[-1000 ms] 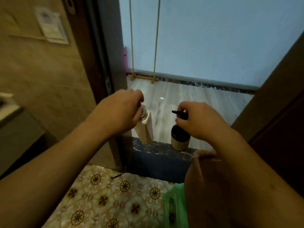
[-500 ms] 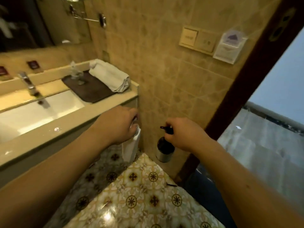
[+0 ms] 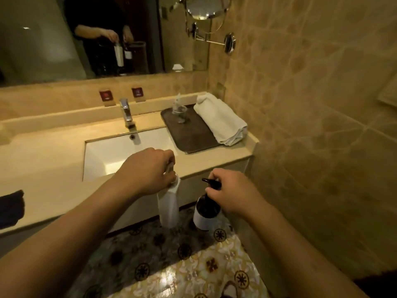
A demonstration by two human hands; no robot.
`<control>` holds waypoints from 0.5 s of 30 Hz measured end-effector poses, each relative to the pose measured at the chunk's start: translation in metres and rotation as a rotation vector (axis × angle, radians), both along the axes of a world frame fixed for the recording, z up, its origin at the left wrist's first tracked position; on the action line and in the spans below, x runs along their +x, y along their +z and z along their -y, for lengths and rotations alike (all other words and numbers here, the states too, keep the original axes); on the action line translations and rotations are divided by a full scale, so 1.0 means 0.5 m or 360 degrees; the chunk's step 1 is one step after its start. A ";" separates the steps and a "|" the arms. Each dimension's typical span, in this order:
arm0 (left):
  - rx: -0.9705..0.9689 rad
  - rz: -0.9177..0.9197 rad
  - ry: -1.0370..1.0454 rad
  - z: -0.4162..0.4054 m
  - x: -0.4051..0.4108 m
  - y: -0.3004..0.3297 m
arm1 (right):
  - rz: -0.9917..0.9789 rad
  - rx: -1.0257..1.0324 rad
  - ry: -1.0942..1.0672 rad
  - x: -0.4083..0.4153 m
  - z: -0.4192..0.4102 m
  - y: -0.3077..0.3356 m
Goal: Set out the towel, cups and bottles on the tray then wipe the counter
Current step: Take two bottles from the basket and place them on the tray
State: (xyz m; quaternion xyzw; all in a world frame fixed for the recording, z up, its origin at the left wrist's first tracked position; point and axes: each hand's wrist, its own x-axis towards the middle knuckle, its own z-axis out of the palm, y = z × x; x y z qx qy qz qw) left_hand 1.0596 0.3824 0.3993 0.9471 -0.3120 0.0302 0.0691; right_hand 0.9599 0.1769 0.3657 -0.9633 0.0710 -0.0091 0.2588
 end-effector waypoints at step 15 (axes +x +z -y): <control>-0.0139 -0.0122 0.0484 0.244 0.387 0.029 | -0.0026 0.0011 0.0341 0.475 0.278 -0.018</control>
